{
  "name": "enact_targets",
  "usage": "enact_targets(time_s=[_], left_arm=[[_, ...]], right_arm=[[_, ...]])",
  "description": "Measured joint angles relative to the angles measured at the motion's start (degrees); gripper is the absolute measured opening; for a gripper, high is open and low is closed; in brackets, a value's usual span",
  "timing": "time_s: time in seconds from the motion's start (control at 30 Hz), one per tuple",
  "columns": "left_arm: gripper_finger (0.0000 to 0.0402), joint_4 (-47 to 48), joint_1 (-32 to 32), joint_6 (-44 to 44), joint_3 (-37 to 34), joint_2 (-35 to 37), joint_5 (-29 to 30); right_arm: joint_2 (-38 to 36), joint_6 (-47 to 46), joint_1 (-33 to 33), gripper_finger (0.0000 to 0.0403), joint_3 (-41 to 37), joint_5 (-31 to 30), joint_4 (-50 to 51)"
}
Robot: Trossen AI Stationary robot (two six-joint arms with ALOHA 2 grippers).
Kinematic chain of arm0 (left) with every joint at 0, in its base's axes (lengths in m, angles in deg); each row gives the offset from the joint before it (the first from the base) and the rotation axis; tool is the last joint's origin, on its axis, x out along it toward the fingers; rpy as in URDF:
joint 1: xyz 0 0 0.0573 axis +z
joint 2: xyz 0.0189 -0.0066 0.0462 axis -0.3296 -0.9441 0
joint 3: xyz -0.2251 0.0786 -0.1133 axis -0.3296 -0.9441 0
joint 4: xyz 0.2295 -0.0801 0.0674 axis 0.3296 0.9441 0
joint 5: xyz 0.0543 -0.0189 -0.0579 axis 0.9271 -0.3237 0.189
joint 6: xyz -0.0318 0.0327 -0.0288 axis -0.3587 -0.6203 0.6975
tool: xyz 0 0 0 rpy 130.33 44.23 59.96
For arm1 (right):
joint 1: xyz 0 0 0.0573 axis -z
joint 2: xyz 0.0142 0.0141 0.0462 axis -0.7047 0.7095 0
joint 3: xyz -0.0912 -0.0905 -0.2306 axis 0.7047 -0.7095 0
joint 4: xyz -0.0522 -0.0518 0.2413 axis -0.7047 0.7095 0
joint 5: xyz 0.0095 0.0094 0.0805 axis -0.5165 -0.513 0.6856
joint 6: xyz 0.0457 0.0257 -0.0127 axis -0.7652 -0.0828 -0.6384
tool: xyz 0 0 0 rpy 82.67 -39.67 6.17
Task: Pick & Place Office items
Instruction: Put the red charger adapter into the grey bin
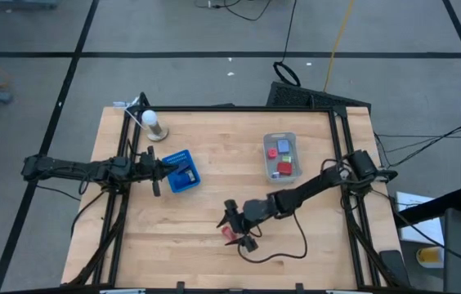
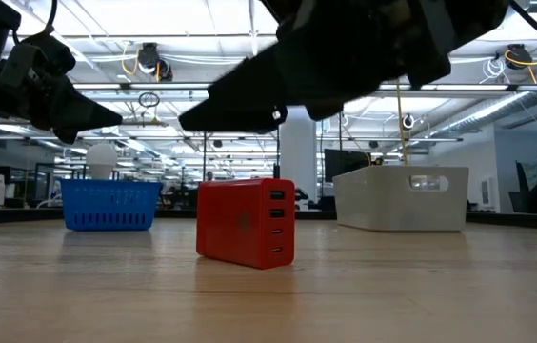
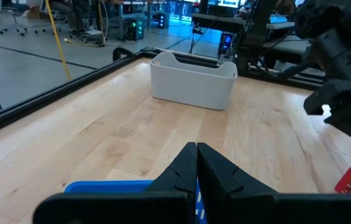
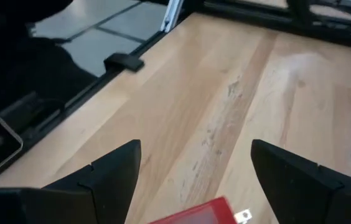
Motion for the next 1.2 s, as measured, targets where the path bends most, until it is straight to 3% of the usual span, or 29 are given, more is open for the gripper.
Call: enact_targets(time_s=[0.73, 1.2], left_arm=[[0.001, 0.01, 0.02, -0.07, 0.0, 0.0, 0.0], [0.001, 0.0, 0.0, -0.04, 0.0, 0.0, 0.02]], right_arm=[[0.65, 6.32, -0.6, 0.0299, -0.02, -1.06, 5.96], [1.64, 3.21, -0.46, 0.0313, -0.07, -1.99, 6.79]])
